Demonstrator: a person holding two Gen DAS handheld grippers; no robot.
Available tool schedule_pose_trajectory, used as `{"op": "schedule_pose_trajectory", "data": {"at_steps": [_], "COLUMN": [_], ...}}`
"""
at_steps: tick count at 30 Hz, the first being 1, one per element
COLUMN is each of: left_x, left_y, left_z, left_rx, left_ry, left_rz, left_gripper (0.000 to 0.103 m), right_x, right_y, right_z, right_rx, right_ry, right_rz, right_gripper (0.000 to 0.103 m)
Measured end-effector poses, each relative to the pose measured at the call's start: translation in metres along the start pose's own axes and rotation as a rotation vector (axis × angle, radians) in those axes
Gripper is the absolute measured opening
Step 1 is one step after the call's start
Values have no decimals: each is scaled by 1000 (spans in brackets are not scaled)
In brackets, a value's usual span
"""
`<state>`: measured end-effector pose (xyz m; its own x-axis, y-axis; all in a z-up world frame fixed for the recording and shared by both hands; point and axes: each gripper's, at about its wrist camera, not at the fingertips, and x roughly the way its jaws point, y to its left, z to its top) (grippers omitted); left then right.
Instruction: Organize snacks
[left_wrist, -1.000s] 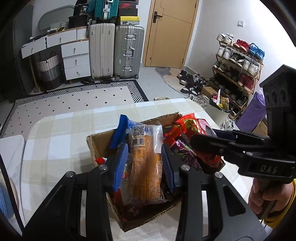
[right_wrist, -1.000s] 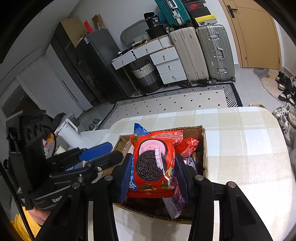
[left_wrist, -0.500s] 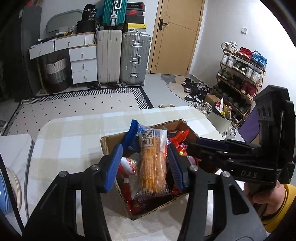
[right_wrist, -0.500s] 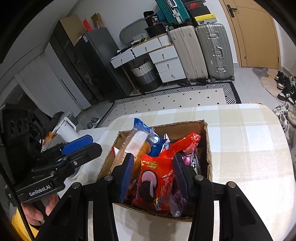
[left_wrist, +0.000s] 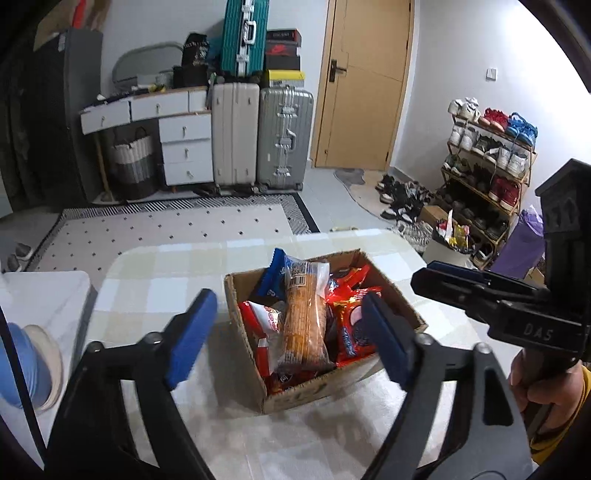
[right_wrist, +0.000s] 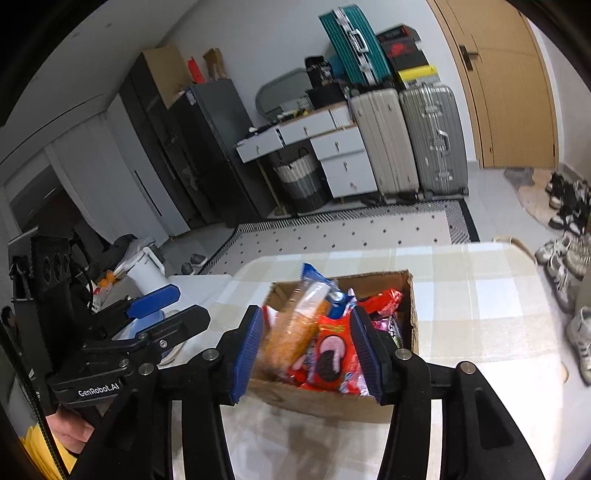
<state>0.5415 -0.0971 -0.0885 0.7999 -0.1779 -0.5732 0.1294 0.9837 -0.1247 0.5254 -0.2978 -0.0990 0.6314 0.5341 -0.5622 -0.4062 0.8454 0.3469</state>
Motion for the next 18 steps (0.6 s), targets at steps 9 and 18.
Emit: {"op": "schedule_pose_trajectory", "data": {"at_steps": [9, 18], "left_x": [-105, -214], "left_y": [-25, -47], "left_z": [0, -19], "left_rx": [14, 2], "left_ry": [-94, -204], "left_rz": [-8, 39], "left_gripper": [91, 102], "right_x": [-84, -165], "right_y": [47, 86], "right_z": [-14, -56], "right_rx": [-85, -193], "right_ry": [-135, -284], "right_rz": [1, -85], "right_gripper": [91, 100]}}
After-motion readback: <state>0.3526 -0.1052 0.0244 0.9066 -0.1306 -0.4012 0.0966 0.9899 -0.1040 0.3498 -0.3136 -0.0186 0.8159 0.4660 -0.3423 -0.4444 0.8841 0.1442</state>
